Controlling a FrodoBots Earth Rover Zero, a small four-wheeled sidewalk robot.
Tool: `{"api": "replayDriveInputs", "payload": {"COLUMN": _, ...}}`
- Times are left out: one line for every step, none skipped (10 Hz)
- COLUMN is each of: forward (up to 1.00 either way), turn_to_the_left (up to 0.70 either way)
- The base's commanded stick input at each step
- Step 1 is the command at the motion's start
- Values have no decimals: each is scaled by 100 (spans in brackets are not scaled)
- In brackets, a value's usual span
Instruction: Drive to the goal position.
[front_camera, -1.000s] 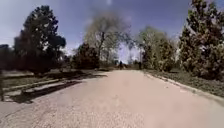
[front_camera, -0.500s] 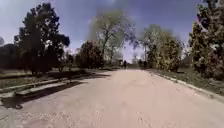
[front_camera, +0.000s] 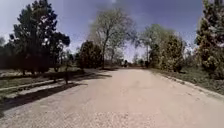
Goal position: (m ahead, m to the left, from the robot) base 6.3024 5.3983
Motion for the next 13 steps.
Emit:
{"api": "replayDriveInputs", "payload": {"forward": 70, "turn_to_the_left": 0}}
{"api": "replayDriveInputs", "payload": {"forward": 70, "turn_to_the_left": 0}}
{"api": "replayDriveInputs", "payload": {"forward": 70, "turn_to_the_left": -11}}
{"api": "replayDriveInputs", "payload": {"forward": 70, "turn_to_the_left": -35}}
{"api": "replayDriveInputs", "payload": {"forward": 70, "turn_to_the_left": -35}}
{"api": "replayDriveInputs", "payload": {"forward": 70, "turn_to_the_left": -35}}
{"api": "replayDriveInputs", "payload": {"forward": 70, "turn_to_the_left": -35}}
{"api": "replayDriveInputs", "payload": {"forward": 70, "turn_to_the_left": -35}}
{"api": "replayDriveInputs", "payload": {"forward": 70, "turn_to_the_left": -21}}
{"api": "replayDriveInputs", "payload": {"forward": 70, "turn_to_the_left": -4}}
{"api": "replayDriveInputs", "payload": {"forward": 70, "turn_to_the_left": 0}}
{"api": "replayDriveInputs", "payload": {"forward": 70, "turn_to_the_left": 0}}
{"api": "replayDriveInputs", "payload": {"forward": 70, "turn_to_the_left": 0}}
